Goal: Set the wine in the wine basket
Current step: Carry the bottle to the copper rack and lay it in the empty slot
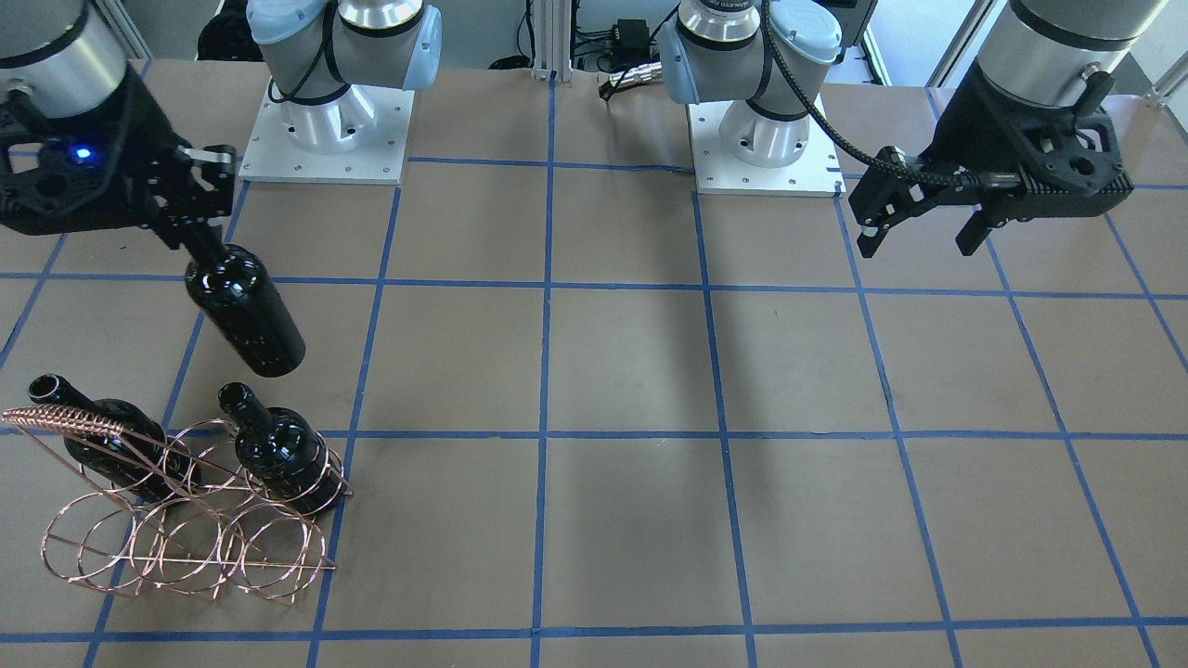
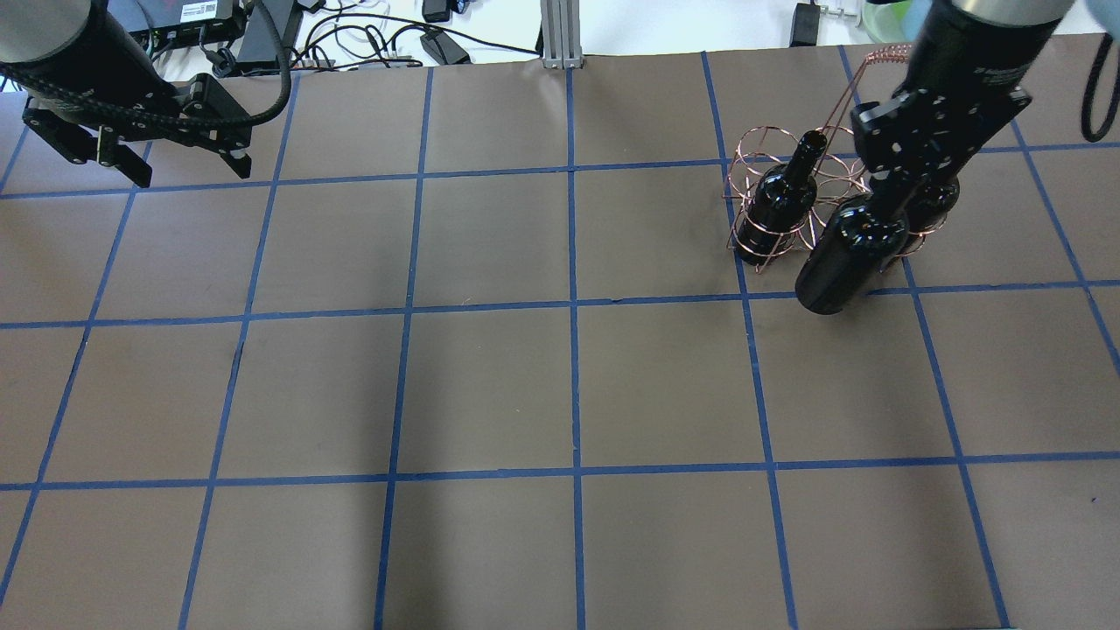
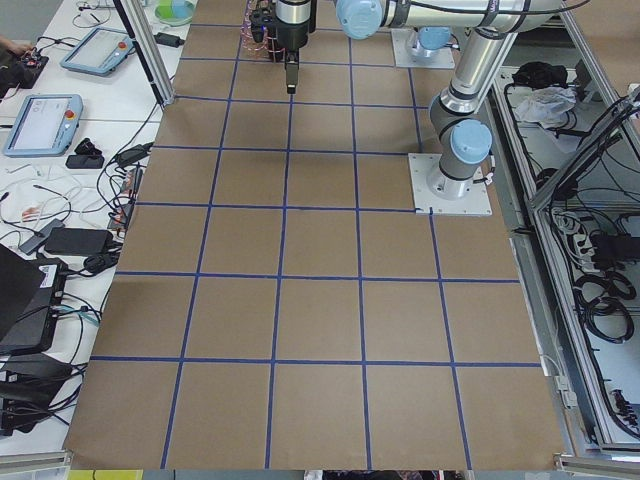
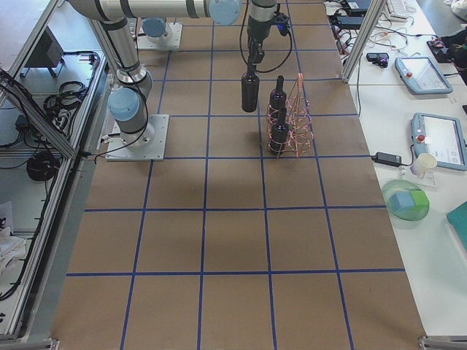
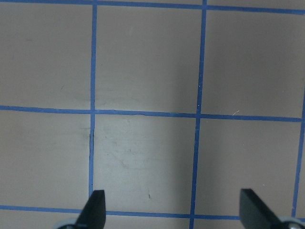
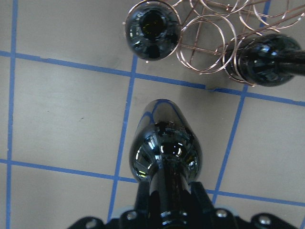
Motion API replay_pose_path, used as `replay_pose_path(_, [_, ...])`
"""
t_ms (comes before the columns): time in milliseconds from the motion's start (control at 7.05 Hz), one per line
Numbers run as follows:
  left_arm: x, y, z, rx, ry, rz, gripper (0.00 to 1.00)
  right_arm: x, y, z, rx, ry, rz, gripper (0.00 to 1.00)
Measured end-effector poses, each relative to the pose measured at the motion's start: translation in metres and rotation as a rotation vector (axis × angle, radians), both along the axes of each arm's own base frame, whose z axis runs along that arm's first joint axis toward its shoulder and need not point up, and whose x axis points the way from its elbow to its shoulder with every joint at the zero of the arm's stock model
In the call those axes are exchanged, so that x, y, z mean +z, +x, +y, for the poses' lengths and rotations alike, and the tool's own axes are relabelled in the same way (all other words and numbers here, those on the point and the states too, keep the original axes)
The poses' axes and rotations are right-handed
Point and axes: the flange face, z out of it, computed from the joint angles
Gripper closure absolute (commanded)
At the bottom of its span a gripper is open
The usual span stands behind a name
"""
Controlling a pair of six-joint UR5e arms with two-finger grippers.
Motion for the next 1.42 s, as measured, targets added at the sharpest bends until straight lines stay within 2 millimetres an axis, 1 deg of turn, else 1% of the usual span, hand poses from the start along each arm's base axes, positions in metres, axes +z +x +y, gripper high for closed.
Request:
replay_pose_path(142, [0.0,0.0,0.0,-0.006,0.003,0.0,0.0,0.005,-0.025,-0.008,0.007,-0.011,0.001,0.96])
replay_pose_path(284, [-0.001,0.0,0.0,-0.011,0.004,0.001,0.0,0.01,-0.038,-0.021,0.008,-0.024,0.004,0.96])
replay_pose_path(426, [-0.001,-0.003,0.001,-0.015,0.006,0.003,0.0,0.012,-0.046,-0.043,0.005,-0.039,0.003,0.96])
replay_pose_path(567, [-0.002,-0.006,0.001,-0.019,0.007,0.007,0.0,0.01,-0.05,-0.065,0.0,-0.055,-0.003,0.96])
replay_pose_path(709, [-0.003,-0.008,0.001,-0.018,0.008,0.011,0.0,0.007,-0.051,-0.079,-0.005,-0.073,-0.01,0.96])
replay_pose_path(851, [-0.004,-0.011,0.002,-0.019,0.008,0.013,0.0,0.004,-0.051,-0.087,-0.006,-0.086,-0.014,0.96])
replay_pose_path(1135, [-0.004,-0.023,0.003,-0.037,0.008,0.014,0.0,-0.003,-0.046,-0.096,0.002,-0.101,-0.015,0.96])
replay_pose_path(1418, [-0.003,-0.03,0.005,-0.049,0.006,0.013,0.0,-0.007,-0.038,-0.098,0.014,-0.099,-0.018,0.96])
